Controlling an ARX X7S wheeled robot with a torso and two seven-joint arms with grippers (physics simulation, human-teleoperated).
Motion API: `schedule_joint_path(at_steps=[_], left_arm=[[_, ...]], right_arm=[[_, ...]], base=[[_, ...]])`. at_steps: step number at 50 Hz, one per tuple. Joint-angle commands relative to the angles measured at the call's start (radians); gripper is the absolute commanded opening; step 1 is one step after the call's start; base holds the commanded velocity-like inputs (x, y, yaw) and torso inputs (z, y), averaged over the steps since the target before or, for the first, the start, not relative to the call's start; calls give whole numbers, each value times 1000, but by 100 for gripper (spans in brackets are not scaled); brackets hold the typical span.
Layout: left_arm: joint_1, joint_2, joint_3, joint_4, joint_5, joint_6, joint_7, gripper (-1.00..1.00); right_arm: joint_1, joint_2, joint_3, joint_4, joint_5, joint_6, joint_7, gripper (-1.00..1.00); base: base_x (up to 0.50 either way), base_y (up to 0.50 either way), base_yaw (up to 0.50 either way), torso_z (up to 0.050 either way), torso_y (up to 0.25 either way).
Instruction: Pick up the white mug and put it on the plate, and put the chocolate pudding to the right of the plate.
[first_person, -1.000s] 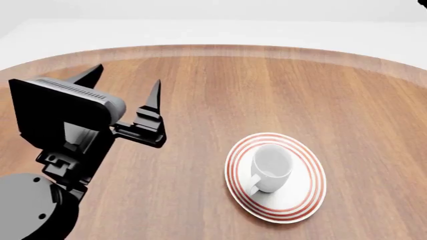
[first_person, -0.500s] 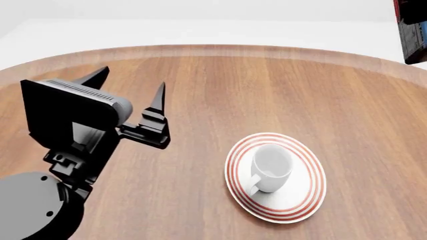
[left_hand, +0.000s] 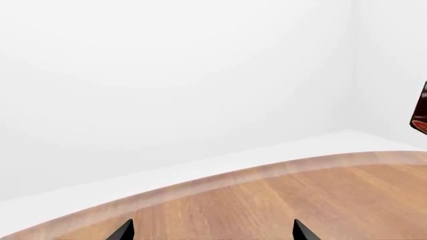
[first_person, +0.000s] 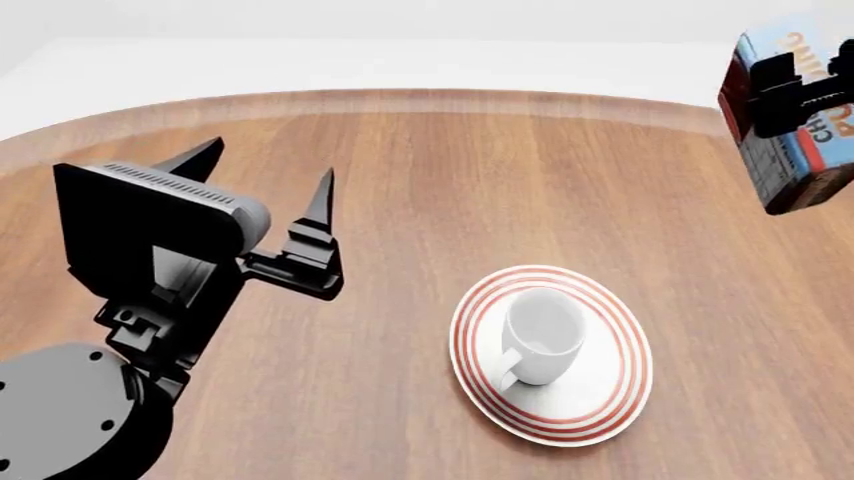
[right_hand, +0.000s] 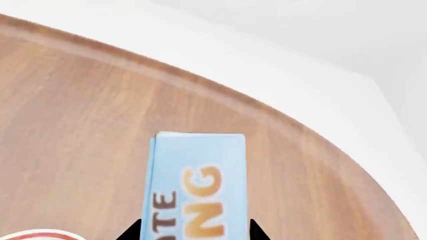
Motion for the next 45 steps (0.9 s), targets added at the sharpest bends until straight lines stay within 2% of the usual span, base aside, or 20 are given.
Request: schedule_joint_path(at_steps=[1,7,11,17,21,30,33,36,45], left_arm=[[1,16,-31,5,8,-1,22,100],[5,13,-32,3,9,1,23,100],[10,14,-31,1,11,4,22,100],[16,16,-31,-2,14,7,24,100],[19,14,-31,-2,14,9,24,100],[27,9,-34,2,14,15,20,100],[28,12,-33,0,14,14,19,100],[28,17,-31,0,19,10,19,100],[30,23,-31,-4,19,11,21,100]], right_arm=[[-70,-4,0,-32,0,-30,-109,-100],[-118,5,67,-7,45,-56,-67,-100],[-156,8,206,38,136,-87,16,-100],[-190,-3,251,91,162,-103,58,-100],[-198,-6,246,122,152,-116,53,-100],[-251,88,290,44,202,-61,112,-100],[-313,122,233,-9,179,-49,90,-100],[-341,119,198,-7,156,-61,65,-100],[-382,101,207,-6,174,-92,55,-100]], base=[[0,0,0,0,0],[0,0,0,0,0],[0,0,0,0,0],[0,0,0,0,0],[0,0,0,0,0],[0,0,0,0,0],[0,0,0,0,0],[0,0,0,0,0],[0,0,0,0,0]])
